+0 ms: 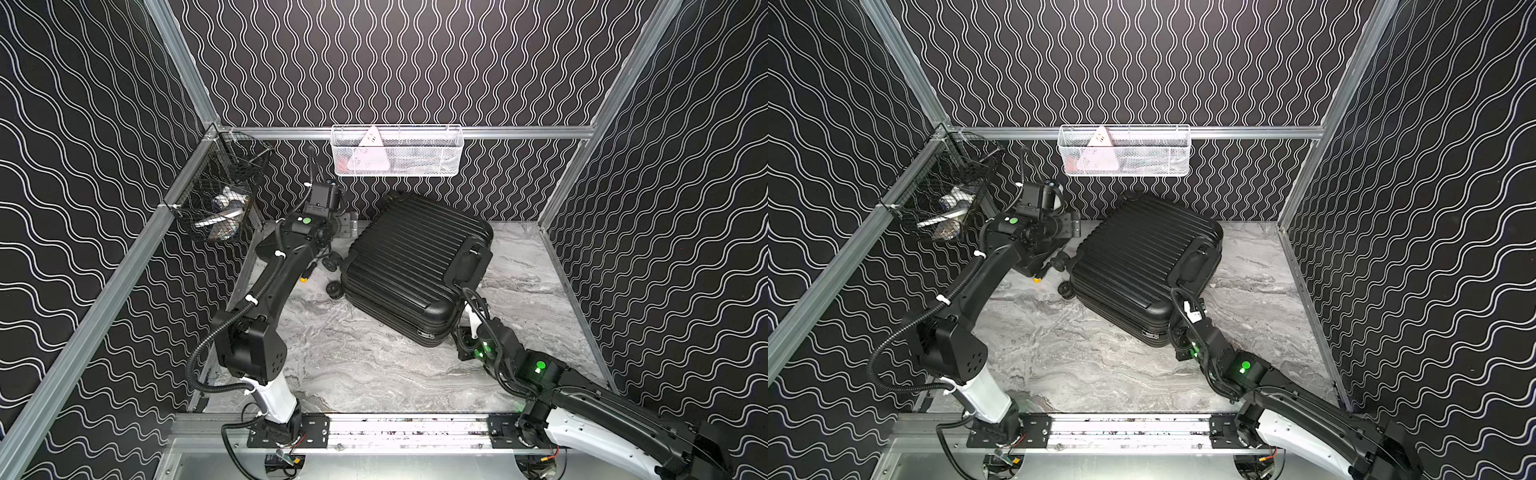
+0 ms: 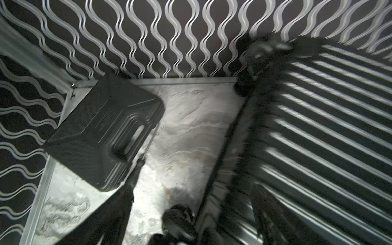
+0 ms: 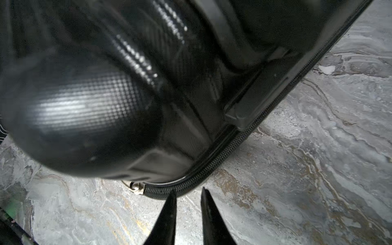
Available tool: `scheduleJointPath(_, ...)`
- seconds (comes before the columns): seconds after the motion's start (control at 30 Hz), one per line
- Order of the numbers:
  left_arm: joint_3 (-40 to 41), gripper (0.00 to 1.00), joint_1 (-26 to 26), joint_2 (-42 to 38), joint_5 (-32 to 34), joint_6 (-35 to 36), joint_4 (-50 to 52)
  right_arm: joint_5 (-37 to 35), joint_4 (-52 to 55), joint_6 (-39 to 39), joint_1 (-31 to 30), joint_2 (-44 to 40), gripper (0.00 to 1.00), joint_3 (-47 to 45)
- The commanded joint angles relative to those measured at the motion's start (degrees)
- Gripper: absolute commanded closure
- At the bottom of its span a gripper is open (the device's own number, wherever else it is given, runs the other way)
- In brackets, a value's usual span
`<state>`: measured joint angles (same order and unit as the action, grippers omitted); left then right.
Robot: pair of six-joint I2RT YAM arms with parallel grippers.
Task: Close the suitcase zippers
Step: Adjust the suitcase at the center of the board.
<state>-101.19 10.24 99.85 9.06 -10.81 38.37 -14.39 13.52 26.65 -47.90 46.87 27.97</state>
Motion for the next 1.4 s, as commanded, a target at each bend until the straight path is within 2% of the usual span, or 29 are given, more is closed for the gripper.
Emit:
scheduleJointPath(0.0, -0.1, 0.12, -1.6, 2.2, -0.2, -0.3, 1.8, 5.4, -0.8, -2.2, 1.6, 2.2, 0.77, 1.5)
scheduleJointPath(0.23, -0.6, 0.15, -1.5, 6.2, -0.9, 2.1, 6.0, 5.9, -1.8, -3.6, 4.6, 6.1, 0.77, 3.5)
scheduleJointPath(0.43, -0.5, 0.2, -1.4, 6.2, -6.6, 5.7, 11.8, 8.7, -1.9, -5.1, 9.7, 7.6, 0.77, 5.0)
scheduleJointPath(0.57, 3.5, 0.21, -1.0, 3.2, -13.2, 7.5, 12.4, 11.0, -1.9, -6.2, 13.5, 9.4, 0.77, 6.5)
scheduleJointPath(0.93, 12.8, 0.24, 3.5, -6.1, -24.6, 8.4, 15.4, 14.9, 1.2, -8.4, 26.8, 11.8, 0.77, 10.6)
scheduleJointPath(1.07, 16.8, 0.24, 4.8, -10.8, -29.2, 6.9, 15.0, 13.9, 5.3, -6.6, 30.5, 11.2, 0.77, 11.8)
scheduleJointPath(1.17, 20.2, 0.24, 5.2, -14.6, -31.9, 5.4, 13.6, 12.1, 10.5, -4.3, 30.9, 9.6, 0.75, 12.9)
scheduleJointPath(1.27, 22.0, 0.21, 5.2, -17.9, -29.7, 5.3, 12.7, 12.4, 16.2, -0.3, 30.9, 6.6, 0.74, 12.8)
scheduleJointPath(1.37, 22.6, 0.17, 5.2, -20.2, -21.3, 6.4, 11.9, 15.5, 19.9, 2.5, 30.9, 1.7, 0.74, 10.8)
